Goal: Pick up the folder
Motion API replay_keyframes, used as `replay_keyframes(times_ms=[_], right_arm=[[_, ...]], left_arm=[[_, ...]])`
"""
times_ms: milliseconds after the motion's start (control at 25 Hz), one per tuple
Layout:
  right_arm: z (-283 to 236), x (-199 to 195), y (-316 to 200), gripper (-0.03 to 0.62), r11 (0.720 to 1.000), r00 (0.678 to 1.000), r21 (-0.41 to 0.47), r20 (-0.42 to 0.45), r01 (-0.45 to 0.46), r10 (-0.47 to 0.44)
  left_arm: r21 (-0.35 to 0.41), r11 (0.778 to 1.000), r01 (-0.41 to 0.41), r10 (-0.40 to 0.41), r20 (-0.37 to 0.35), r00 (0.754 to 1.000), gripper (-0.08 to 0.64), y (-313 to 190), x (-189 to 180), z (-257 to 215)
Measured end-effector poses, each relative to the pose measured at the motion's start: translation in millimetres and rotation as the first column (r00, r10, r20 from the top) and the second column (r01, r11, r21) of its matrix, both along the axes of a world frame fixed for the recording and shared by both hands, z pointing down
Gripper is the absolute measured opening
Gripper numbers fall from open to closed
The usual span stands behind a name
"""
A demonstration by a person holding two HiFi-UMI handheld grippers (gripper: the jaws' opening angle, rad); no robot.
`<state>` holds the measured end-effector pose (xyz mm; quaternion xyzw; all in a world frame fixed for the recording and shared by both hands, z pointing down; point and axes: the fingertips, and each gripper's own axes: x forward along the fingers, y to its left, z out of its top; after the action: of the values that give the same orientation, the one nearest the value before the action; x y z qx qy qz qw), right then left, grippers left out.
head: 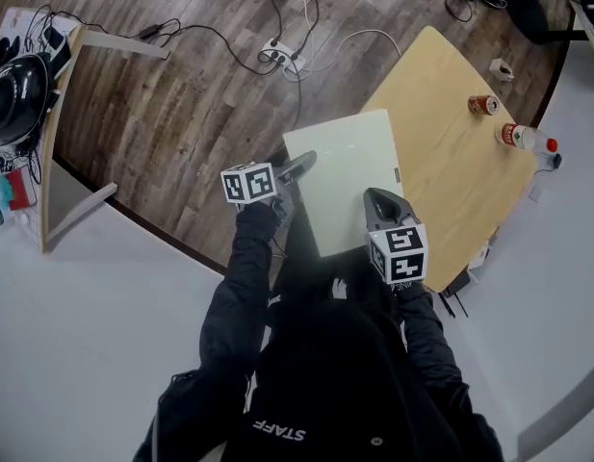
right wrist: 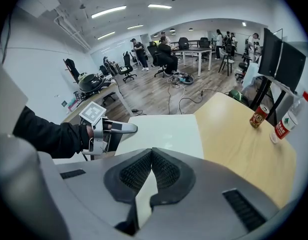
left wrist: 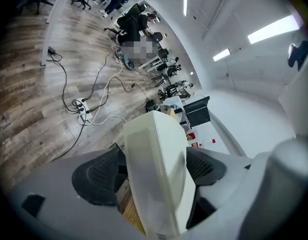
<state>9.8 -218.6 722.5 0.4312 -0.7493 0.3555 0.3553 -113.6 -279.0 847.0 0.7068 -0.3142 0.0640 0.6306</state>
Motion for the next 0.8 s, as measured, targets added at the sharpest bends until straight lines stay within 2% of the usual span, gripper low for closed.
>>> replay_keyframes(times_ms=[240, 360, 480, 680, 800], right_arm=[[2, 2, -6, 0.021, 1.0, 1.0, 0.004, 0.005, -0.012, 0.012], [2, 4, -3, 0.021, 1.0, 1.0, -0.002, 0.001, -0.016, 0.016], [1, 10, -1, 0.021, 1.0, 1.0, -0.002, -0.005, -0.021, 0.021], [-9, 14, 2, 0.021, 0.999, 0.999, 0.009, 0.003, -0.034, 0.034], [-18, 16, 3, 0.021, 0.999, 0.999, 0.029, 0.009, -0.045, 0.045]], left_arm=[[-0.038, 0.999, -0.012, 0.006, -0.15, 0.989, 0.41, 2, 16, 8], [-0.041, 0.998, -0.042, 0.033, -0.203, 0.979, 0.41, 7, 26, 7], [-0.035, 0.999, -0.026, 0.016, -0.248, 0.969, 0.407, 4, 33, 2], [-0.015, 1.0, 0.014, -0.017, -0.233, 0.972, 0.387, 1, 32, -9], [0.038, 0.999, 0.026, -0.017, -0.206, 0.978, 0.367, 2, 31, -26]])
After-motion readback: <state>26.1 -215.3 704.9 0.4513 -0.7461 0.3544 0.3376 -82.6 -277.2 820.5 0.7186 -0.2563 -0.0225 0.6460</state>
